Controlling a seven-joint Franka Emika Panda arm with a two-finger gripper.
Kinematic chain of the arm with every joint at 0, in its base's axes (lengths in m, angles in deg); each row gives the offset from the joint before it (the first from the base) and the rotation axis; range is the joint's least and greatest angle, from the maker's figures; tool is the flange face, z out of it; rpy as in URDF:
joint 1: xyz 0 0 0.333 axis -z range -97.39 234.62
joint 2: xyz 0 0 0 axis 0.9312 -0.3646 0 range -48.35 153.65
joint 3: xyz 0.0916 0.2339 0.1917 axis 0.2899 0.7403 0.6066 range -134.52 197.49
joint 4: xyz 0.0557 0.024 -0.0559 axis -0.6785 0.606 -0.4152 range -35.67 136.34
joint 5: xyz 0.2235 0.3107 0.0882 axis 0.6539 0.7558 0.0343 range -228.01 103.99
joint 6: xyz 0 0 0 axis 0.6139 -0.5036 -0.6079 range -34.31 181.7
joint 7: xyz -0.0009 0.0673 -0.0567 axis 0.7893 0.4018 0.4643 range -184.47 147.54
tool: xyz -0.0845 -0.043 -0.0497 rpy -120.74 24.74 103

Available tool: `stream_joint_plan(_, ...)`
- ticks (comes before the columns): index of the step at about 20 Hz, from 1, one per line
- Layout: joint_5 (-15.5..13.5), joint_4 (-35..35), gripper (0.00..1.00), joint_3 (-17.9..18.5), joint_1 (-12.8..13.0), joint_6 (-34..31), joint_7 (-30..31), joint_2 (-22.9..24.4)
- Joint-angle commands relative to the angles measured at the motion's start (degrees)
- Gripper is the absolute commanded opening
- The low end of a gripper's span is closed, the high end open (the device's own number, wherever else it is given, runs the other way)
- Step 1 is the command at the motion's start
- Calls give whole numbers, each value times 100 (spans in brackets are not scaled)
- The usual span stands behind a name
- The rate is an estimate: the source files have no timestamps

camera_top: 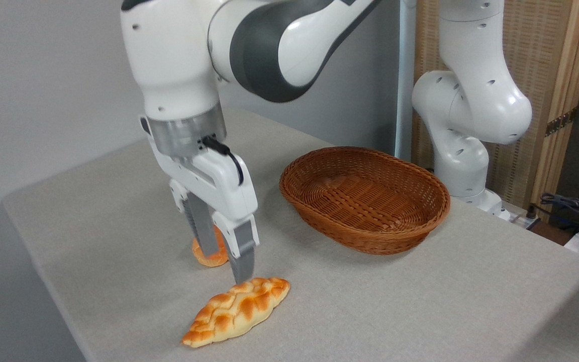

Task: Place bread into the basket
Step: 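Close the gripper on the middle of the braided loaf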

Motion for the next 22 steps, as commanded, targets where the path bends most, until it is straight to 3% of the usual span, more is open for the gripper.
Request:
stream_joint_plan(1,220,524,100,29,41,483,3,51)
stream_joint_plan(15,273,921,100,-24,41,1134,-6,-318)
stream_joint_plan(16,273,921,95,-24,41,1161,-6,-327)
stream_joint_plan(18,273,921,72,-24,41,1205,-15,-344)
stream_joint_plan(21,273,921,26,-24,41,1196,-24,-362)
stream_joint_plan(22,273,921,21,-24,41,1205,-24,-362)
